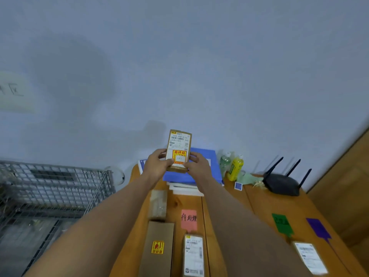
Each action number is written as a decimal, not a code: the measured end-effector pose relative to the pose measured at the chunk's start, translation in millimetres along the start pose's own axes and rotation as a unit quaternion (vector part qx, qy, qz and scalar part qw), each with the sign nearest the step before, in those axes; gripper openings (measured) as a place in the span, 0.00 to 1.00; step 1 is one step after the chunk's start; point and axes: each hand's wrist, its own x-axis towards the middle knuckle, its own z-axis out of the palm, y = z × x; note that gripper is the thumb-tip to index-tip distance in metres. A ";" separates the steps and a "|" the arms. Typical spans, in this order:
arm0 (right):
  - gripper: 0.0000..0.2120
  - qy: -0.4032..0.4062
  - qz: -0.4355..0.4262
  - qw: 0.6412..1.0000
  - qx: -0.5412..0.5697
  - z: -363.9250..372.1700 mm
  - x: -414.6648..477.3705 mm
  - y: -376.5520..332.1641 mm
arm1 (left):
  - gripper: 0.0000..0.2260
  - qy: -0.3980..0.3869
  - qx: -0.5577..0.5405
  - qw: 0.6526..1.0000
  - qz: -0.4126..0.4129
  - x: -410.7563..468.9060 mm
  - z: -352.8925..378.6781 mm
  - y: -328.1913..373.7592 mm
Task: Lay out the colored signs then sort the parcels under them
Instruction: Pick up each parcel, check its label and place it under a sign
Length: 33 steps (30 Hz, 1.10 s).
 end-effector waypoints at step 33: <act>0.23 0.096 -0.076 0.993 -0.005 -197.2 -70.9 -58.4 | 0.21 -0.044 -0.094 0.992 0.072 -89.2 143.8 109.9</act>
